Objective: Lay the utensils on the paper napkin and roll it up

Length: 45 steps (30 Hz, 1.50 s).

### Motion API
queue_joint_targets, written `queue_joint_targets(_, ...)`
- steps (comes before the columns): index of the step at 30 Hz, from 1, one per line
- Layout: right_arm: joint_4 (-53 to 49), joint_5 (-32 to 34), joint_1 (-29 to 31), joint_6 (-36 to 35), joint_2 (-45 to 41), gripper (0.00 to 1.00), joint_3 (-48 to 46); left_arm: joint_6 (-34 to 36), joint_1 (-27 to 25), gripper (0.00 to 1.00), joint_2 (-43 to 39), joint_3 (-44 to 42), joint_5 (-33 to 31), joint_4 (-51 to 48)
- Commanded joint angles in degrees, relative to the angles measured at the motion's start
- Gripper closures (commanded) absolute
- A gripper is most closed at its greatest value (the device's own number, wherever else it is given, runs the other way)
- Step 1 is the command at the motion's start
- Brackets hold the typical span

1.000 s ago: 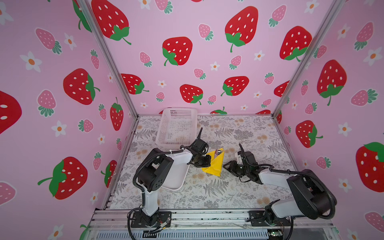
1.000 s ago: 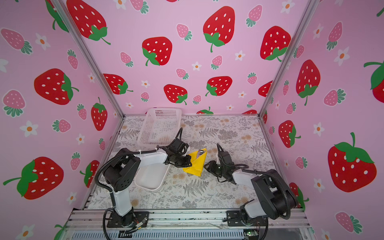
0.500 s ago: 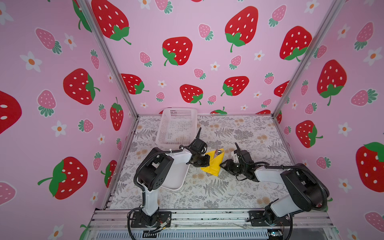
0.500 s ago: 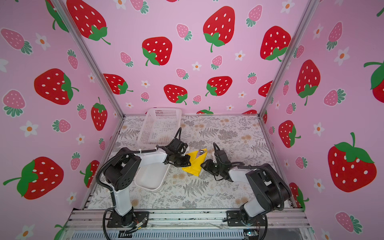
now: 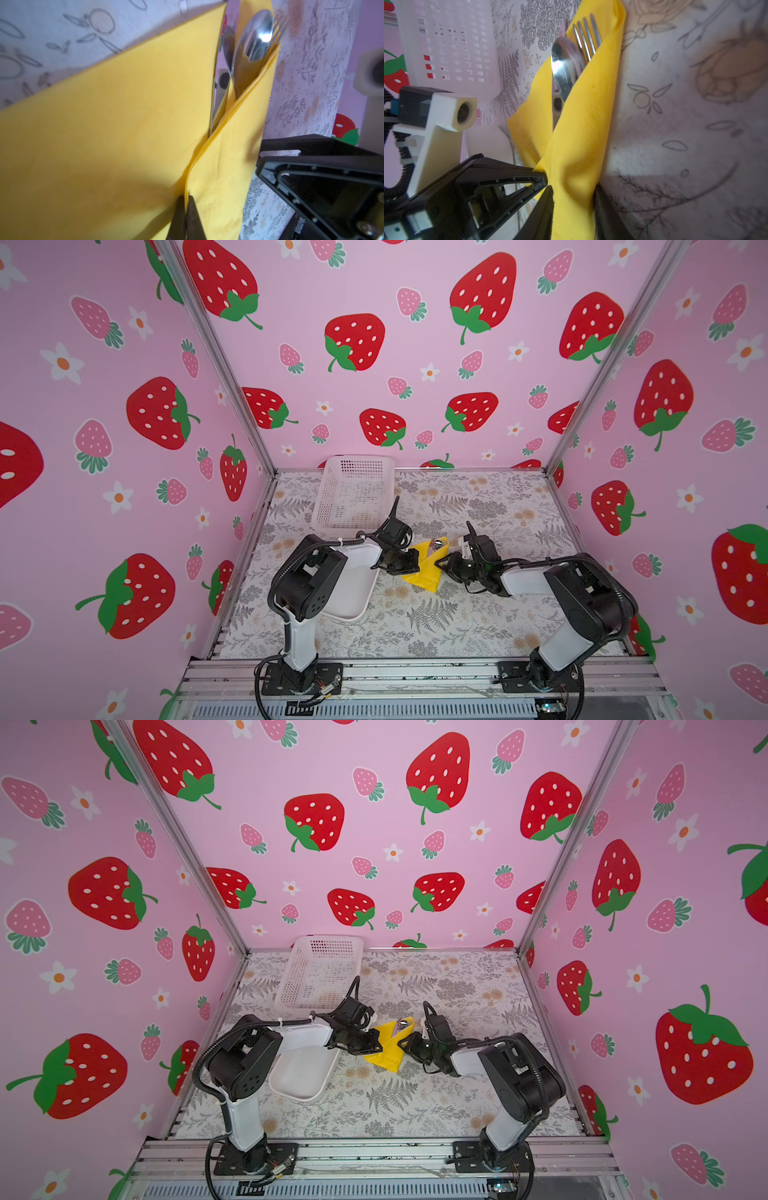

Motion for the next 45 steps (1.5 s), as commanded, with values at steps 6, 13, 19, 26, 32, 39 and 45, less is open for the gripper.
queue_joint_targets(6, -2.0, -3.1, -3.8, -3.6, 0.8, 0.66, 2.1, -4.7, -0.8, 1.0, 3.3, -1.5, 2.9, 1.8)
queue_joint_targets(13, -4.7, -4.5, -6.3, -5.9, -0.7, 0.63, 1.8, -7.8, -2.5, 1.0, 2.8, -1.4, 3.5, 3.8)
queue_joint_targets(19, -6.6, -2.9, -6.2, -5.7, -4.7, 0.61, -0.7, -5.2, -2.6, 1.0, 0.8, -0.2, 0.2, 0.2)
queue_joint_targets(26, -6.5, -3.4, -5.2, -5.9, -7.1, 0.61, -4.0, -2.3, -2.6, 1.0, 1.5, 4.4, 0.4, -3.0)
queue_joint_targets(32, -6.7, -3.6, -5.0, -5.9, -8.0, 0.6, -5.9, -0.5, -2.5, 1.0, 1.5, 4.8, -0.3, -4.2)
queue_joint_targets(39, -7.7, -4.1, -4.9, -6.5, -9.0, 0.6, -5.7, 1.5, -2.5, 1.0, 2.9, 4.9, -1.1, -5.0)
queue_joint_targets(45, -9.1, -4.2, -4.7, -7.4, -11.2, 0.61, -5.5, 2.2, -2.3, 1.0, 4.0, 4.0, -0.8, -4.2)
